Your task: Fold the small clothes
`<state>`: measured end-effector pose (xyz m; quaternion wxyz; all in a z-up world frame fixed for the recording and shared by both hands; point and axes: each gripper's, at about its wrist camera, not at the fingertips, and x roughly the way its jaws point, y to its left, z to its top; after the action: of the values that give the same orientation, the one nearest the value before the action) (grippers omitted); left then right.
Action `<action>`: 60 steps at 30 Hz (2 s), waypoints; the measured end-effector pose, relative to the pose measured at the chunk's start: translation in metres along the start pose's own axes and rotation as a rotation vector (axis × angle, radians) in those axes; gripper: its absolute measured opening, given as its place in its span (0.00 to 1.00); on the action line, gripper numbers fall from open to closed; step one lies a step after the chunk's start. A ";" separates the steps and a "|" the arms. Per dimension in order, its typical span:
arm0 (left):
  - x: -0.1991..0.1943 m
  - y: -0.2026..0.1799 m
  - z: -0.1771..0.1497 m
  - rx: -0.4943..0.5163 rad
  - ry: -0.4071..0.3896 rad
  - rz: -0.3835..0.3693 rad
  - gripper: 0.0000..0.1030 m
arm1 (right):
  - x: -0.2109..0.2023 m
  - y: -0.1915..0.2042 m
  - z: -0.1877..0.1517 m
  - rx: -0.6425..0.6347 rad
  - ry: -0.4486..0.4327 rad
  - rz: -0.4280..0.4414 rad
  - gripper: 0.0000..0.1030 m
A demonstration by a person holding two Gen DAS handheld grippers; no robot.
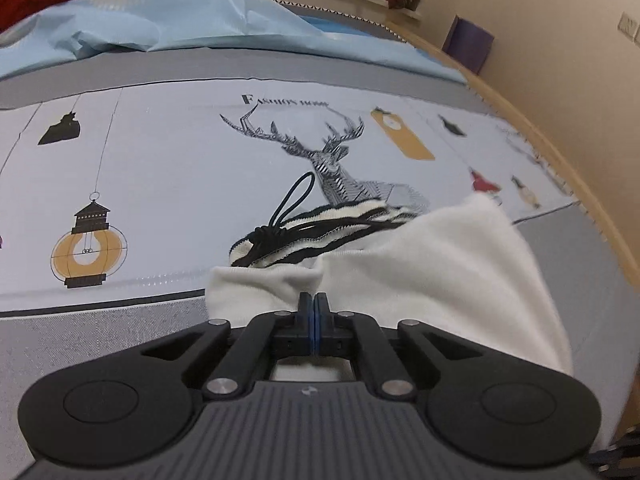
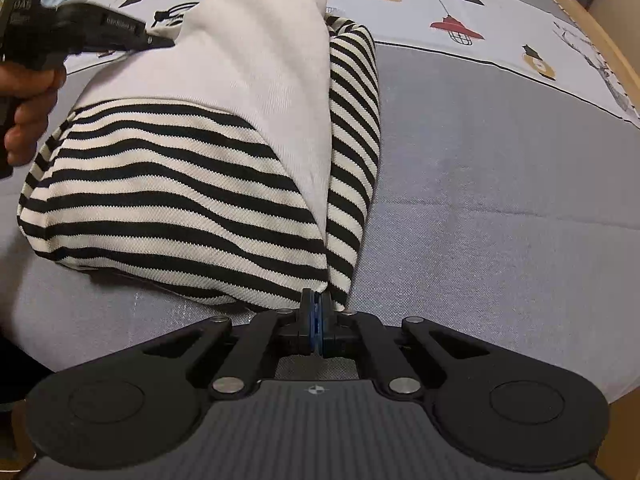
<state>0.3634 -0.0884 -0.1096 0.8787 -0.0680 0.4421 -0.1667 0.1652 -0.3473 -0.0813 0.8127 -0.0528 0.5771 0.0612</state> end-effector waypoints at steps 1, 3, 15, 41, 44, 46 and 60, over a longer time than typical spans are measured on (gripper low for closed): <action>-0.003 0.005 0.003 -0.030 0.002 -0.026 0.08 | 0.000 0.000 0.000 -0.004 0.001 -0.004 0.00; -0.016 0.016 0.009 -0.109 -0.005 -0.084 0.16 | 0.000 0.001 0.001 -0.003 -0.005 -0.010 0.00; -0.115 0.028 -0.012 -0.164 0.099 -0.079 0.60 | -0.002 -0.008 -0.001 0.037 0.011 -0.125 0.01; -0.028 0.061 -0.057 -0.491 0.224 -0.231 0.72 | 0.011 -0.029 0.016 0.296 -0.034 0.095 0.41; -0.029 0.059 -0.055 -0.459 0.218 -0.243 0.59 | 0.013 -0.022 0.016 0.297 -0.032 0.132 0.12; -0.035 0.054 -0.050 -0.408 0.202 -0.238 0.45 | 0.013 -0.013 0.017 0.277 -0.038 0.128 0.06; -0.120 0.149 -0.032 -0.475 -0.002 -0.084 0.41 | 0.022 0.085 0.064 0.195 -0.108 0.247 0.02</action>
<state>0.3060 0.0938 -0.0784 0.8308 -0.2914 0.4648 -0.0944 0.2185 -0.2530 -0.0819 0.8301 0.1010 0.5378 0.1072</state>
